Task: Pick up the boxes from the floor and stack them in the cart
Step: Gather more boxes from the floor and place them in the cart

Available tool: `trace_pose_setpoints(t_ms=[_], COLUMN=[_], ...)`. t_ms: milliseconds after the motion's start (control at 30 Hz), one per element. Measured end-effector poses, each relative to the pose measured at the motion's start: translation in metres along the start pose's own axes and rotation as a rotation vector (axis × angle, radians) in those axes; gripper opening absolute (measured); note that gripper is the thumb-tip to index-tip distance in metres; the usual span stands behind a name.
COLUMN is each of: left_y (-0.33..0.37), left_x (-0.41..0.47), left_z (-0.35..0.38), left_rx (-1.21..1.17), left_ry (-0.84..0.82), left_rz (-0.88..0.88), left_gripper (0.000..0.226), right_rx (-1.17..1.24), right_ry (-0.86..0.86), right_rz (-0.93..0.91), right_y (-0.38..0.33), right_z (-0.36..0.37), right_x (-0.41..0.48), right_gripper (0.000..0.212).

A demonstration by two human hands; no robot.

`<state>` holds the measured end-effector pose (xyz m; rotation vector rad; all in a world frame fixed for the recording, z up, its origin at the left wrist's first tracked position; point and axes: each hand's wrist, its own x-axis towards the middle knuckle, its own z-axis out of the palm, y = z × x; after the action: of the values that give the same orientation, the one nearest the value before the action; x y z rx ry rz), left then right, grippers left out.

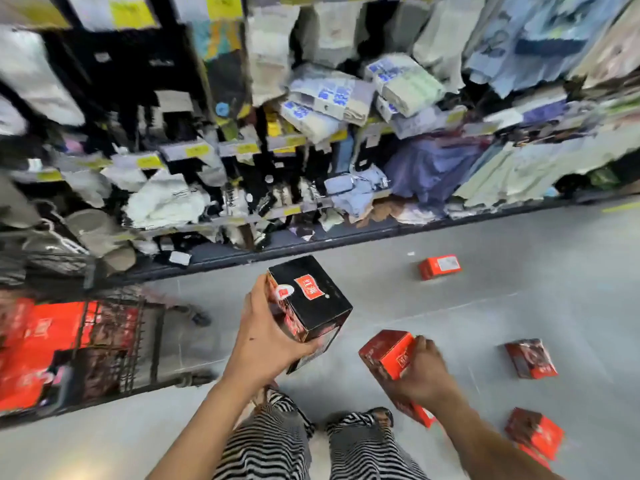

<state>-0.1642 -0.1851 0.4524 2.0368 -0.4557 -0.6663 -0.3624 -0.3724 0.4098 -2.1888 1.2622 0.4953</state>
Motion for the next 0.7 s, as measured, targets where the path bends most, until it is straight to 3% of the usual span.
trace_pose_setpoints(t_ms=[167,333,533,700], left_y=[-0.039,-0.083,-0.121,-0.15], left_x=[-0.011,-0.038,-0.086,-0.108], left_z=[-0.119,-0.208,-0.267,-0.295], left_rx=[-0.012,-0.08,-0.162,-0.247], left_ry=[0.25,0.524,0.813,1.047], left_rz=[-0.026,-0.123,-0.278,-0.343], left_gripper=[0.125,0.127,0.125,0.12], right_rx=[-0.111,-0.212,-0.337,-0.335], right_ry=[-0.071,-0.138,-0.234,-0.284], right_rz=[-0.237,-0.434,-0.683,-0.852], right_y=[-0.146,-0.264,-0.382,-0.464], right_z=[0.014,0.046,0.082,0.094], right_x=[0.001,0.008,0.003,-0.024], right_gripper=[0.109,0.084,0.089,0.079])
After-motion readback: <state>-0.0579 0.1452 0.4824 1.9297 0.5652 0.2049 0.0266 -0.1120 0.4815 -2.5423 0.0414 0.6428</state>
